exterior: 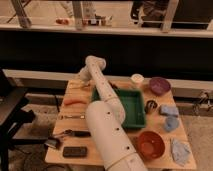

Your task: Place banana in purple bowl

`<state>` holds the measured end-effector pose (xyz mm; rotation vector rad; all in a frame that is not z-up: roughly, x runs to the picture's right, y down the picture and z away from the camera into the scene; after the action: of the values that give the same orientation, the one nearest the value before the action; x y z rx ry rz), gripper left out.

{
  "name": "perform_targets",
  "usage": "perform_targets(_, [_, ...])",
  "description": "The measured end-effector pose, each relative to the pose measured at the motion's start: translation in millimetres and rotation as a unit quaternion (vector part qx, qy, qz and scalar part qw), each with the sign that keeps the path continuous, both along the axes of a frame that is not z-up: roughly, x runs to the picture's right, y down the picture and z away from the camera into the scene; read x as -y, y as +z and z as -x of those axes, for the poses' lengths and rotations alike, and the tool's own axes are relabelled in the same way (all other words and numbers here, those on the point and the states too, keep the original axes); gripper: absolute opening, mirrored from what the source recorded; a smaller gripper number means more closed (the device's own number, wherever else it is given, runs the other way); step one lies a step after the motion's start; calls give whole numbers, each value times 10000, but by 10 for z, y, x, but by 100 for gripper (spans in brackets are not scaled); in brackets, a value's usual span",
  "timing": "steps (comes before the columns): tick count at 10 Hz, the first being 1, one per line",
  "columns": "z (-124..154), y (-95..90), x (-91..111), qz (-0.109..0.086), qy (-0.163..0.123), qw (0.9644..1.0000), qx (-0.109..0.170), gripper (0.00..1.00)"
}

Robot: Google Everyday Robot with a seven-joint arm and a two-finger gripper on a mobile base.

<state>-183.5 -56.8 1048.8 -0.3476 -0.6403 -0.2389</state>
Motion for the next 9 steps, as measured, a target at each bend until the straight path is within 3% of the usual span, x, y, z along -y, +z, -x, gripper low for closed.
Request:
perform_targets(3, [1, 0, -1, 1, -1, 10000, 0, 24])
perform_targets(6, [1, 1, -2, 1, -1, 10000, 0, 4])
perform_targets(9, [1, 4, -7, 4, -2, 10000, 0, 4])
